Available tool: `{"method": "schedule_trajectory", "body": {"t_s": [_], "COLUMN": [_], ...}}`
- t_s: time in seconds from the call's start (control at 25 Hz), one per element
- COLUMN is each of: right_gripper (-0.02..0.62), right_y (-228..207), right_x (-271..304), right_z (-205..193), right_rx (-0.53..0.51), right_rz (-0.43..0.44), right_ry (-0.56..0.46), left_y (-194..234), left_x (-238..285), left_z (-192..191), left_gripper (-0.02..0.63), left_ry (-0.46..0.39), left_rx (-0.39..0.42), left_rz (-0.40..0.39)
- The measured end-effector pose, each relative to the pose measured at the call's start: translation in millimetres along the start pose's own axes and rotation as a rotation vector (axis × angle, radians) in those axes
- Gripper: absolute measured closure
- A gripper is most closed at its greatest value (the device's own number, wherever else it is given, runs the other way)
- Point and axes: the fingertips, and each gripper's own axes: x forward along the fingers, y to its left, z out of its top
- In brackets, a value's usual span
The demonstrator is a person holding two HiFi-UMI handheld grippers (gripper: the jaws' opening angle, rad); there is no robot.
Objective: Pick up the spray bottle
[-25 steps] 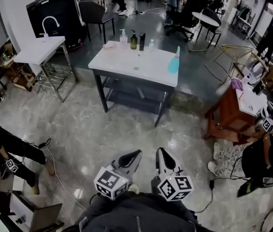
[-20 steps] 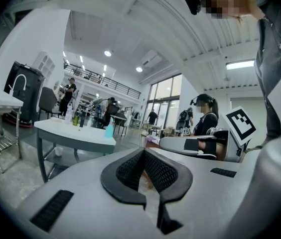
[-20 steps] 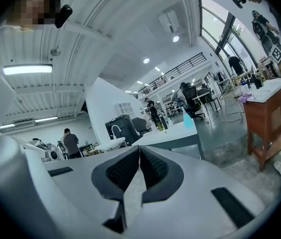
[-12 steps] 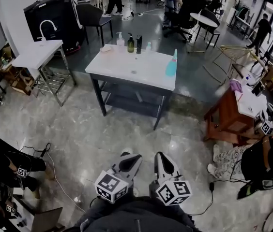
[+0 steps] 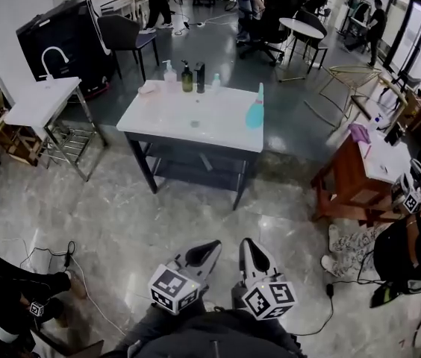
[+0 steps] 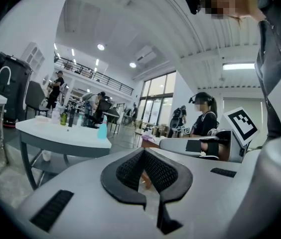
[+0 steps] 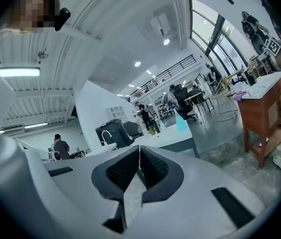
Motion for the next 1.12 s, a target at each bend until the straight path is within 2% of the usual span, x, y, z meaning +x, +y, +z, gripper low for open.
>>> {"method": "schedule_trajectory", "body": {"t_s": [0.68, 1.12], "right_gripper": [0.584, 0.584], "right_y": [-39, -59], "right_x": [157, 228], "right_z": [60, 66], "right_rx": [-0.01, 0.02], "right_rz": [-0.104, -0.178], "right_ry": [-0.043, -0.042], "left_y": [133, 203], "left_x": [103, 140], "left_z": [65, 79], "left_gripper": [0.601, 0.601], "left_ry": [0.01, 0.047], "left_rx": [0.005, -0.003], "left_rz": [-0.11, -0.154]}}
